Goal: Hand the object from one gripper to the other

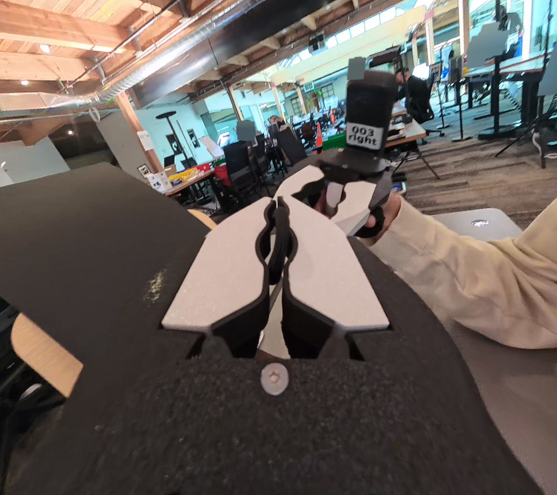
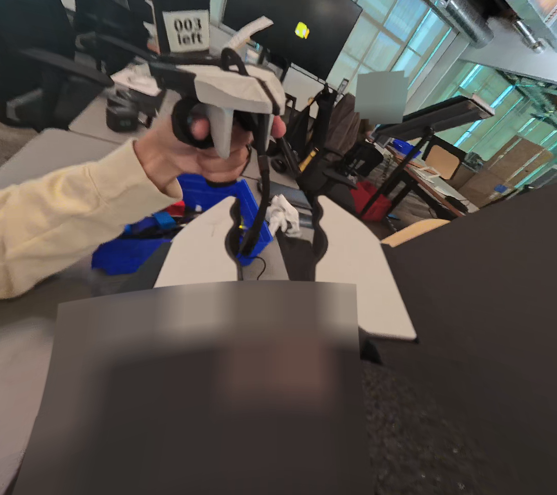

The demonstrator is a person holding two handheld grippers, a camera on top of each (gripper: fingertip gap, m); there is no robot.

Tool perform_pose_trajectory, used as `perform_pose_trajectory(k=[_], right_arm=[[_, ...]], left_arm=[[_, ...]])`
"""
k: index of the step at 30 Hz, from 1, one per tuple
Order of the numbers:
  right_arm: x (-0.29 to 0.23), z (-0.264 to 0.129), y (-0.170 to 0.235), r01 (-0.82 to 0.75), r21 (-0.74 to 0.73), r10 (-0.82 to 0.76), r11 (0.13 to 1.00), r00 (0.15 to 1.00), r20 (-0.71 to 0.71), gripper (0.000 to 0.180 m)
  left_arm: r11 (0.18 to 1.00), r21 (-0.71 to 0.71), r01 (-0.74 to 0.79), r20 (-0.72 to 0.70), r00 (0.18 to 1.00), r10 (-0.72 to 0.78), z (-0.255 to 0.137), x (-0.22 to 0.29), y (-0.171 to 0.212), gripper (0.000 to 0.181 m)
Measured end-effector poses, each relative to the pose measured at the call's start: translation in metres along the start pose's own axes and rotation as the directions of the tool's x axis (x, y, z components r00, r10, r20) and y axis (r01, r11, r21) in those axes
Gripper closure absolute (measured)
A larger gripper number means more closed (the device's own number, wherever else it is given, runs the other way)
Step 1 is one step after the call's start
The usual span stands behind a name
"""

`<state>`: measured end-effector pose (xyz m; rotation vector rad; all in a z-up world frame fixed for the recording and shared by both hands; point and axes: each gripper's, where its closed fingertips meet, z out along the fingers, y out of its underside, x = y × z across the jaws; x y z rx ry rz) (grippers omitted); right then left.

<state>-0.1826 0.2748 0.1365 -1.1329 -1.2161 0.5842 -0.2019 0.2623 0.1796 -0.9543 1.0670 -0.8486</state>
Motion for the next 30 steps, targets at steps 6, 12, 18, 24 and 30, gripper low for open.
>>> perform_pose_trajectory(k=[6,12,18,24,30], right_arm=[[-0.011,0.004,-0.007,0.097,-0.024,-0.097,0.995,0.995,-0.027,0.141],[0.0,0.018,0.025,0.189,-0.175,-0.204,0.966,0.976,-0.07,0.166],[0.01,0.019,0.044,0.198,-0.253,-0.218,0.947,0.974,-0.054,0.174],[0.027,0.009,0.055,0.174,-0.316,-0.211,0.933,0.974,-0.086,0.174],[0.083,-0.041,0.044,0.077,-0.364,-0.221,0.928,0.901,-0.372,0.173]], left_arm=[[0.991,-0.127,-0.033,0.009,0.999,0.034,0.013,0.002,0.022,0.18],[0.964,-0.257,-0.07,0.028,0.996,0.08,0.023,0.001,0.046,0.18],[0.935,-0.349,-0.066,0.109,0.988,0.11,0.03,-0.012,0.061,0.179],[0.923,-0.382,-0.051,0.124,0.987,0.105,0.035,-0.015,0.073,0.171],[0.889,-0.453,0.061,0.171,0.985,0.019,0.032,-0.019,0.089,0.142]])
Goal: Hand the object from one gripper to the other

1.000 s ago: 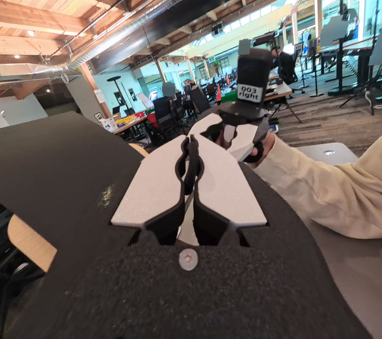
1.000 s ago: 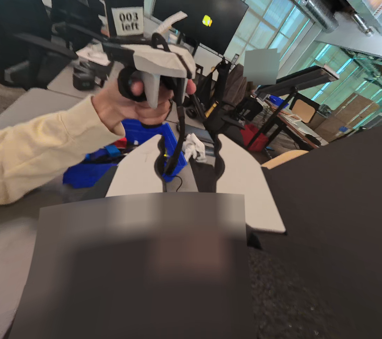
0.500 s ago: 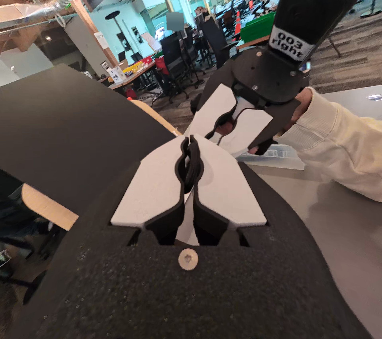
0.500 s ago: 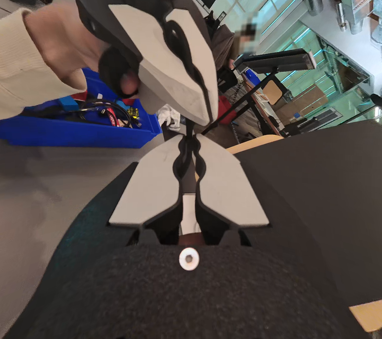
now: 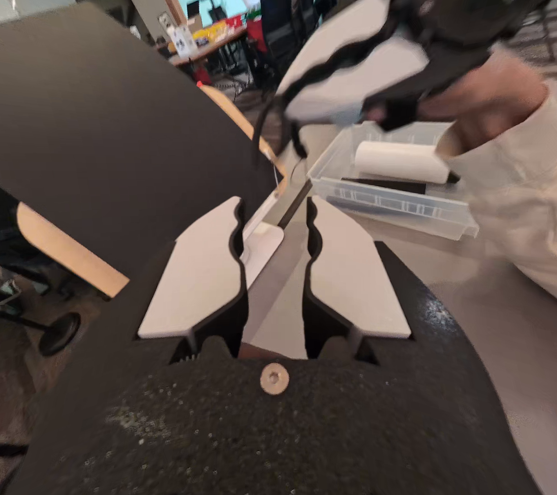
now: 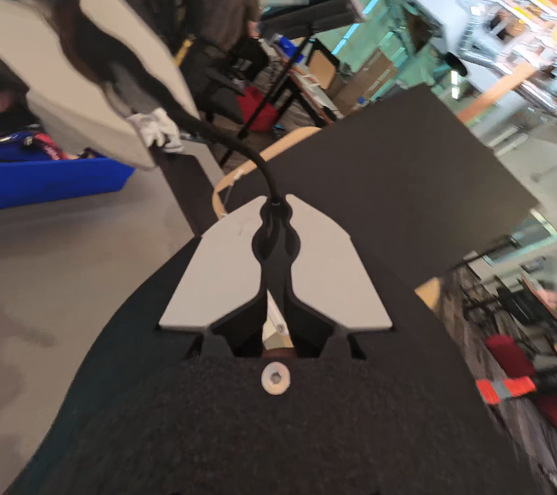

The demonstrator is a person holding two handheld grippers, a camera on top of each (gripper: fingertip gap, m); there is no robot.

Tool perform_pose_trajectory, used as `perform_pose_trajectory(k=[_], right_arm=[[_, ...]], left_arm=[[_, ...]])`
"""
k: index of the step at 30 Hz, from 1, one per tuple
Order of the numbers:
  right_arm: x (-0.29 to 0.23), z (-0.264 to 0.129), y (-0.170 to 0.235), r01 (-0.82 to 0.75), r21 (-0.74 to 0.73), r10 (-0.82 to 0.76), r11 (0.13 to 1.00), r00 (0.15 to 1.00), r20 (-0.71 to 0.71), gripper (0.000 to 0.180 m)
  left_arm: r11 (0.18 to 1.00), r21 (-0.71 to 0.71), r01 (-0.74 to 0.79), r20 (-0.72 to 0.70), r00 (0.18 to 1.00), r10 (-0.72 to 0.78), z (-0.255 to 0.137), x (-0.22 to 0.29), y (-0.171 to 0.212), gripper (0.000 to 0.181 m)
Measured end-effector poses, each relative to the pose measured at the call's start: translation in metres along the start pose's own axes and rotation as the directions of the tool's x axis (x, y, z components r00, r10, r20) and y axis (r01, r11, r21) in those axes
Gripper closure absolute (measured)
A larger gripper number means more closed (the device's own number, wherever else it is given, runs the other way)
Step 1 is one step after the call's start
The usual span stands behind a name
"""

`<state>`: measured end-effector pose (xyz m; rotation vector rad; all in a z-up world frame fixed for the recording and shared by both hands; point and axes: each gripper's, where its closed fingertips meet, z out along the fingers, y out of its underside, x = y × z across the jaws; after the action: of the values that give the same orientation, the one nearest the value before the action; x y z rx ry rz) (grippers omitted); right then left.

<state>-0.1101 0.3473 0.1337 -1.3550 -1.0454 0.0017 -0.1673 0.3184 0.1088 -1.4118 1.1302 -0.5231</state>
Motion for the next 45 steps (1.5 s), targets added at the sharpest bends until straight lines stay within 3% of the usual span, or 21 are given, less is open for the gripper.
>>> perform_pose_trajectory(k=[4,7,10,13,15,20,24,26,29,31,33,35,37,40,43,45], right_arm=[[0.046,-0.057,0.025,-0.131,-0.043,0.124,0.99,0.984,-0.13,0.174],[0.088,-0.107,0.077,-0.277,-0.17,0.222,0.946,0.933,-0.283,0.174],[0.08,-0.137,0.164,-0.466,-0.4,0.37,0.789,0.88,-0.297,0.174],[0.035,-0.155,0.261,-0.575,-0.628,0.48,0.525,0.809,-0.34,0.174],[0.006,-0.153,0.308,-0.594,-0.694,0.514,0.407,0.777,-0.364,0.174],[-0.037,-0.131,0.37,-0.584,-0.789,0.543,0.19,0.732,-0.411,0.173],[-0.052,-0.119,0.392,-0.574,-0.814,0.568,0.09,0.701,-0.431,0.173],[-0.048,-0.118,0.383,-0.602,-0.789,0.584,0.122,0.686,-0.434,0.164],[-0.024,-0.126,0.338,-0.675,-0.663,0.571,0.324,0.698,-0.431,0.141],[-0.023,-0.137,0.286,-0.713,-0.516,0.599,0.474,0.691,-0.405,0.139],[-0.058,-0.15,0.223,-0.728,-0.363,0.684,0.581,0.679,-0.266,0.139],[-0.119,-0.167,0.172,-0.764,-0.261,0.77,0.59,0.63,-0.104,0.139],[-0.185,-0.182,0.143,-0.799,-0.207,0.818,0.564,0.575,0.011,0.141],[-0.248,-0.198,0.139,-0.791,-0.107,0.795,0.603,0.607,-0.007,0.147],[-0.283,-0.2,0.138,-0.764,-0.146,0.774,0.629,0.633,0.022,0.151],[-0.285,-0.197,0.131,-0.733,-0.135,0.744,0.666,0.666,0.055,0.152]], left_arm=[[0.985,-0.164,0.047,0.068,0.997,-0.036,0.007,-0.013,0.029,0.132],[0.967,-0.223,0.124,0.106,0.989,-0.103,0.01,-0.018,0.038,0.127],[0.939,-0.278,0.204,0.153,0.974,-0.166,0.015,-0.019,0.048,0.125],[0.905,-0.341,0.254,0.21,0.959,-0.19,0.023,-0.015,0.063,0.122],[0.881,-0.399,0.254,0.234,0.957,-0.17,0.029,-0.012,0.073,0.123],[0.744,-0.602,0.291,0.19,0.957,-0.221,0.02,0.027,0.097,0.124],[0.743,-0.623,0.244,0.166,0.97,-0.179,-0.004,0.082,0.125,0.127],[0.744,-0.603,0.287,0.227,0.956,-0.186,-0.031,0.121,0.142,0.127],[0.787,-0.491,0.374,0.25,0.926,-0.284,-0.068,0.192,0.158,0.127],[0.823,-0.355,0.443,0.253,0.893,-0.371,-0.092,0.223,0.157,0.127],[0.805,-0.235,0.544,0.282,0.831,-0.479,-0.118,0.235,0.162,0.125],[0.754,-0.149,0.639,0.337,0.75,-0.569,-0.142,0.232,0.177,0.122],[0.759,-0.117,0.641,0.43,0.721,-0.543,-0.166,0.215,0.199,0.122],[0.788,-0.151,0.597,0.574,0.701,-0.422,-0.195,0.186,0.227,0.12],[0.775,-0.094,0.625,0.543,0.684,-0.486,-0.2,0.175,0.227,0.12],[0.799,-0.1,0.593,0.521,0.715,-0.466,-0.203,0.166,0.225,0.121]])
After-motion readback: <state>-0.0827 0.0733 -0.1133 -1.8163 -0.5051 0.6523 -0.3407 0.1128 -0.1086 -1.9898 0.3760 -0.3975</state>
